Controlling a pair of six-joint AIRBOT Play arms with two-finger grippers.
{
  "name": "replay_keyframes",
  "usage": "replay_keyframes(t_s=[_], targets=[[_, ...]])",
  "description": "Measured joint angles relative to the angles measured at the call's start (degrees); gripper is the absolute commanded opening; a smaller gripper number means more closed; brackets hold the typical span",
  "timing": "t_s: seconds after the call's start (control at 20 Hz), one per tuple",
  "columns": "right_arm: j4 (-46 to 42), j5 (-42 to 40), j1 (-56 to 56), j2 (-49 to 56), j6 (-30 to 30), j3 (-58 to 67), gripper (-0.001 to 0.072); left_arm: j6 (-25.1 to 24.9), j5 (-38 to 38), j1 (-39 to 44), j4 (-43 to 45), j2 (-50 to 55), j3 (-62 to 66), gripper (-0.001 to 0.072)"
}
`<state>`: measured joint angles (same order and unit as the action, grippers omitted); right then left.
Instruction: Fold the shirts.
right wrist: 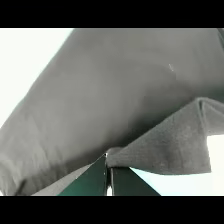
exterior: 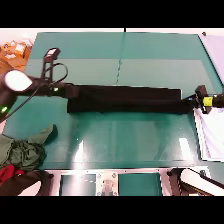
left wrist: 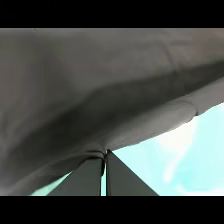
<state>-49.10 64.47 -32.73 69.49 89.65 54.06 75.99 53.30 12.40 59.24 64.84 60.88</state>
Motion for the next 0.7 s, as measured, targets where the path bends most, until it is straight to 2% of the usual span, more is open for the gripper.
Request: replay_keyframes(t_s=[0.15,0.2,0.25,0.3,0.35,0.55,0.7], targets=[[1.86,-3.32,2.14,8.48,-0.22,4.35,0.0022,-3.06,-2.69,-0.22,-1.49,10.86,5.29,0.0030],[2.47,-4.22,2.69,11.37,-0.24,5.99,0.0052,-3.63,-3.85,-0.24,-1.77,14.16,7.21,0.0030],[3.15,-5.22,3.13,14.56,-0.24,8.02,0.0238,-4.20,-4.96,-0.26,-1.95,17.31,9.18,0.0055],[3.74,-6.36,3.34,17.53,-0.26,10.19,0.0423,-4.68,-6.40,-0.28,-2.16,20.52,11.32,0.0363],[4.09,-7.21,3.52,20.68,-0.52,12.87,0.0449,-4.96,-8.20,-0.31,-2.25,23.26,13.31,0.0698],[4.61,-5.77,1.46,29.18,-5.55,24.72,0.0448,-3.13,-13.38,-2.34,-0.94,28.11,19.82,0.0700],[0.70,1.70,-1.97,31.56,-10.71,30.23,0.0449,-0.37,-8.46,-5.62,-0.46,29.00,24.59,0.0701]])
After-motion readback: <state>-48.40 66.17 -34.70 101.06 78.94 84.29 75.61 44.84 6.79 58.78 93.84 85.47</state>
